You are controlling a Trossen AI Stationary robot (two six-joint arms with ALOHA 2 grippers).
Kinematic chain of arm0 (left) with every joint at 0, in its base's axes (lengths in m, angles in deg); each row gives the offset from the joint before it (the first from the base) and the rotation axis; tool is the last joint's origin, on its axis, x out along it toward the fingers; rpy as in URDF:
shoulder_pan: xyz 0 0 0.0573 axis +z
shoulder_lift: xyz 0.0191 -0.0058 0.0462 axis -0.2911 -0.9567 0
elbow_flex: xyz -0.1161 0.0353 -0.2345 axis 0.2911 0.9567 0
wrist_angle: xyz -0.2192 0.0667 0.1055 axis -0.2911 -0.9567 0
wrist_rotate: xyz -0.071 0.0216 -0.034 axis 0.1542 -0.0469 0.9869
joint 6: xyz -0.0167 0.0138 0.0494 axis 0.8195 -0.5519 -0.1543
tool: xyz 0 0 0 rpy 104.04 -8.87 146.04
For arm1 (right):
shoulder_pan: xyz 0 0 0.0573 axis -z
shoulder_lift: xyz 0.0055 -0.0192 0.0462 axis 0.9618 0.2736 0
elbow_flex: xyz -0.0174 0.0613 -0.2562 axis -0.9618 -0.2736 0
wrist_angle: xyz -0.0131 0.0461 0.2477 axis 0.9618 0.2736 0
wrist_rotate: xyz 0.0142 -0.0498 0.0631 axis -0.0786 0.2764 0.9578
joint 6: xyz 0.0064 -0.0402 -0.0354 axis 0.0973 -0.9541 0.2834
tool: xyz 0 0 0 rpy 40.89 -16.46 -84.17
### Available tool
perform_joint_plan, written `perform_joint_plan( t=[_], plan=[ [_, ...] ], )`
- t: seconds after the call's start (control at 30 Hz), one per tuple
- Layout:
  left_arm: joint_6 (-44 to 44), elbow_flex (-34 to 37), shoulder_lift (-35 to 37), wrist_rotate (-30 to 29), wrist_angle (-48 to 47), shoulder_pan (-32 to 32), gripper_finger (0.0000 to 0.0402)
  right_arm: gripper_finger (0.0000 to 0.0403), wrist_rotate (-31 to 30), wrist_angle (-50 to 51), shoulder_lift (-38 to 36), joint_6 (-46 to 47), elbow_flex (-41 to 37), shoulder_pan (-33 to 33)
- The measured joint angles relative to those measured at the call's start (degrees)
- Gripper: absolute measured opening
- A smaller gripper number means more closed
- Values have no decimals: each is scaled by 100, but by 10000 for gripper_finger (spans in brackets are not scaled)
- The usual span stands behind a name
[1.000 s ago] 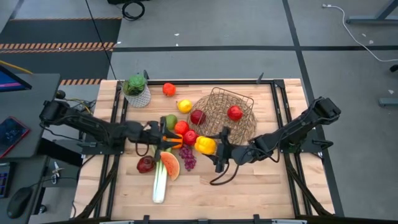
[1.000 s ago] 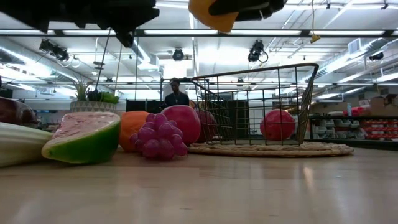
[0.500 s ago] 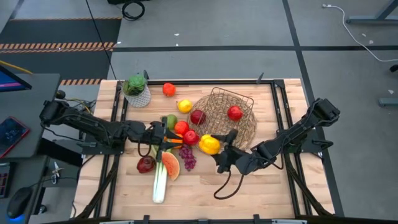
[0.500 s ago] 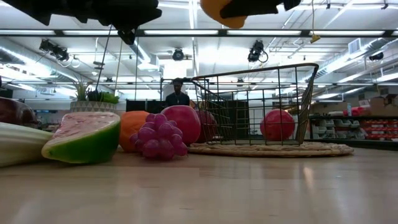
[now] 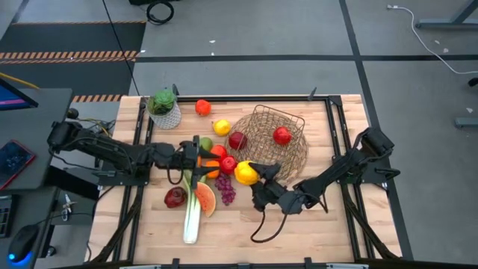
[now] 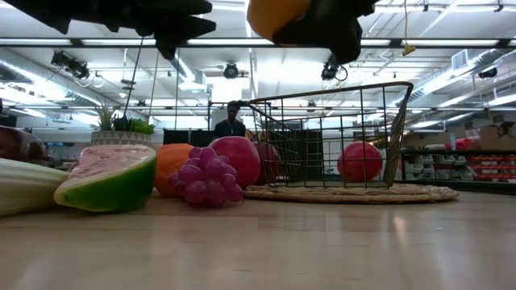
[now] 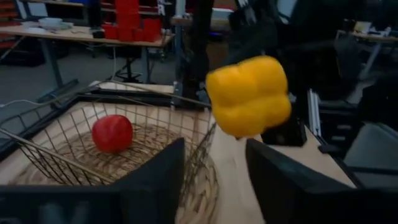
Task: Build produce basket
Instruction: Put the yellow bell pepper into the gold wire basket
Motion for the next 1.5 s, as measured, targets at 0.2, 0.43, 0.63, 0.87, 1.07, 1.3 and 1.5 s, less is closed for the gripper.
perform_joint_plan(
  t=[0.2, 0.43, 0.63, 0.87, 1.07, 1.3, 1.5],
  plan=[
    [239, 0, -261, -6, 332, 174, 302, 321, -153, -117, 53, -422, 2, -7],
    [656, -477, -1210, 10, 661, 33, 385, 321, -82, -160, 53, -454, 2, 23],
    [688, -1075, -1563, 24, 436, -100, 398, 321, -286, -188, 51, -521, 15, -3],
    [683, -1373, -1554, 32, 239, -216, 400, 321, -590, -482, 51, -916, 17, -82],
    [681, -1412, -1581, -139, 212, -268, 400, 321, -435, -665, 51, -993, 19, -12],
    [754, -1412, -1866, -172, 392, -258, 400, 321, -175, -658, 51, -968, 204, 93],
    [574, -1412, -1923, -186, 718, -306, 400, 321, -95, -445, 51, -750, 249, 133]
  ],
)
